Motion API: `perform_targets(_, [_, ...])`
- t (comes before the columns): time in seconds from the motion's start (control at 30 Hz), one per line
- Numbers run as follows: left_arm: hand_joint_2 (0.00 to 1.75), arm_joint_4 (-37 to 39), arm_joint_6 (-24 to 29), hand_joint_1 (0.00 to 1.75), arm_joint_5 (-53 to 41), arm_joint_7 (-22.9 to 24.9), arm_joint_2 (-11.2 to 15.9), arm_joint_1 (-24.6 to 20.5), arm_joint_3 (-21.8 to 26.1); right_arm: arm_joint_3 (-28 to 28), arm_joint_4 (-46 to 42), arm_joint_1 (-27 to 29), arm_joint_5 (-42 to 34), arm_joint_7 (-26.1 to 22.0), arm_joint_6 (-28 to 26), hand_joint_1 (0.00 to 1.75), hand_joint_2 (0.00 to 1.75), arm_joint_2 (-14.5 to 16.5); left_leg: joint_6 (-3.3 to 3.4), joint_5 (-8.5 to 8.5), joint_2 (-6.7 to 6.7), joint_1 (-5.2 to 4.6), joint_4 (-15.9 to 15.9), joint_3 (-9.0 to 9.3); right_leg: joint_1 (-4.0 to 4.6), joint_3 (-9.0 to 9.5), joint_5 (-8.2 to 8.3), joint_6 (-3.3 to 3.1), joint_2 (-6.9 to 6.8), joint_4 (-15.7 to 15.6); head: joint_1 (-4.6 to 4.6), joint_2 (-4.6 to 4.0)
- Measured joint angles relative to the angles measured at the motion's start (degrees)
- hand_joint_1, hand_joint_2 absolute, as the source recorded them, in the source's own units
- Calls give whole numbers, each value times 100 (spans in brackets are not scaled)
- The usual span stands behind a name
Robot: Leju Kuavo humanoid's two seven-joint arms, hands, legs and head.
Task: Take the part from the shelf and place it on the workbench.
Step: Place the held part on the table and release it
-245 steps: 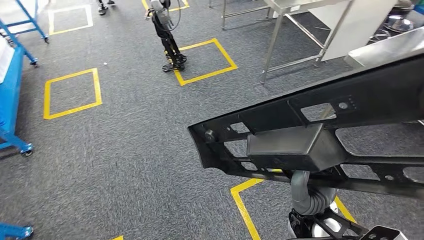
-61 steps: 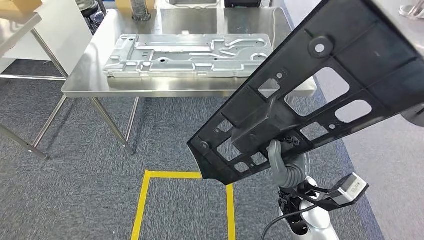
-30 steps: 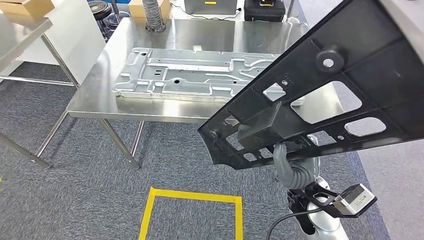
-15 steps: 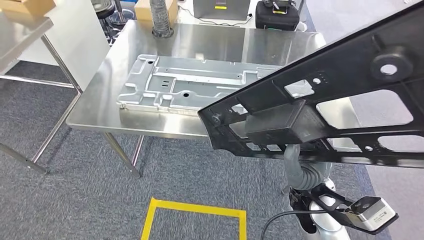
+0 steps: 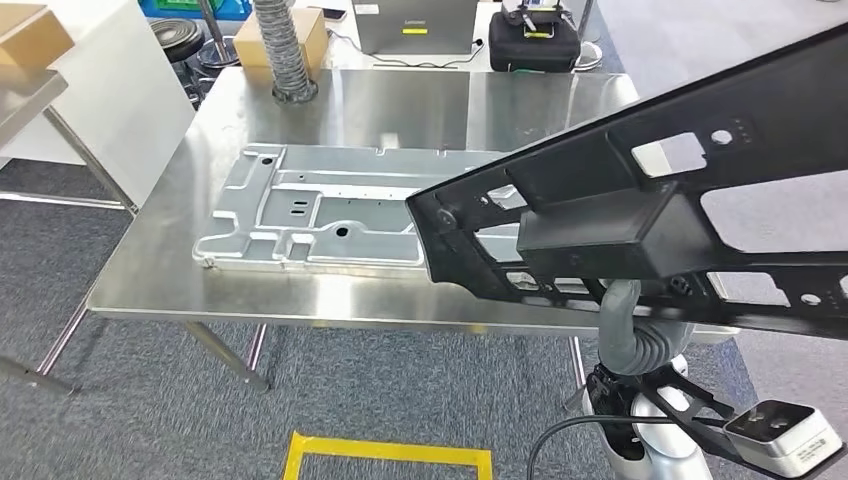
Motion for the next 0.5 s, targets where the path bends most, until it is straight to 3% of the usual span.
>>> perform_targets(0.03, [175, 3, 1, 0, 4, 4, 10, 1, -13, -7, -10, -4, 59, 0, -81, 175, 175, 5, 36, 261, -2, -17, -180, 13, 4, 37, -63, 29, 16, -2, -3, 0])
perform_targets(0.07, [175, 5, 1, 0, 9, 7, 16, -6, -23, -19, -29, -11, 105, 0, -159, 175, 175, 11, 71, 376, -2, -27, -261, 19, 9, 61, -96, 66, 31, 9, -4, 0])
perform_targets(0.17, [175, 4, 7, 0, 16, -4, 15, -41, -36, -81, -136, -57, 276, -2, -434, 175, 175, 34, 170, 348, 2, -5, -337, 171, 10, 45, -86, 171, -11, 194, 7, 1])
perform_targets(0.23, [175, 3, 32, 0, 17, -48, 16, -53, -46, -142, -190, -126, 631, 15, -891, 175, 175, 40, 213, 309, 7, 11, -385, 288, -6, -279, -170, 238, -107, 745, 22, 0])
perform_targets(0.3, [175, 3, 57, 0, 17, -98, 19, -63, -77, -245, -206, -231, 1203, 128, -1618, 175, 175, 38, 235, 233, 7, 11, -396, 361, -33, -781, -468, 291, -154, 1413, 31, 0])
perform_targets(0.33, [175, 3, 63, 0, 17, -112, 20, -62, -100, -317, -198, -305, 1587, 277, -2004, 175, 175, 26, 234, 189, 4, 11, -395, 402, -46, -979, -591, 305, -159, 1595, 31, 1])
perform_targets(0.37, [175, 3, 64, 0, 17, -115, 20, -58, -124, -395, -172, -403, 2007, 488, -2324, 175, 175, -3, 232, 142, 3, 10, -395, 455, -55, -1102, -611, 311, -163, 1622, 32, 0])
perform_targets(0.4, [175, 3, 66, 0, 20, -113, 20, -55, -147, -472, -122, -535, 2433, 730, -2562, 175, 175, -52, 226, 92, 2, 8, -395, 520, -60, -1133, -477, 305, -166, 1462, 33, 1])
perform_targets(0.5, [175, 4, 66, 0, 43, -93, 16, -66, -191, -622, 187, -1071, 3543, 1512, -2702, 175, 175, -258, 182, -49, 7, -5, -394, 688, -35, -925, 403, 230, -180, 413, 37, 0])
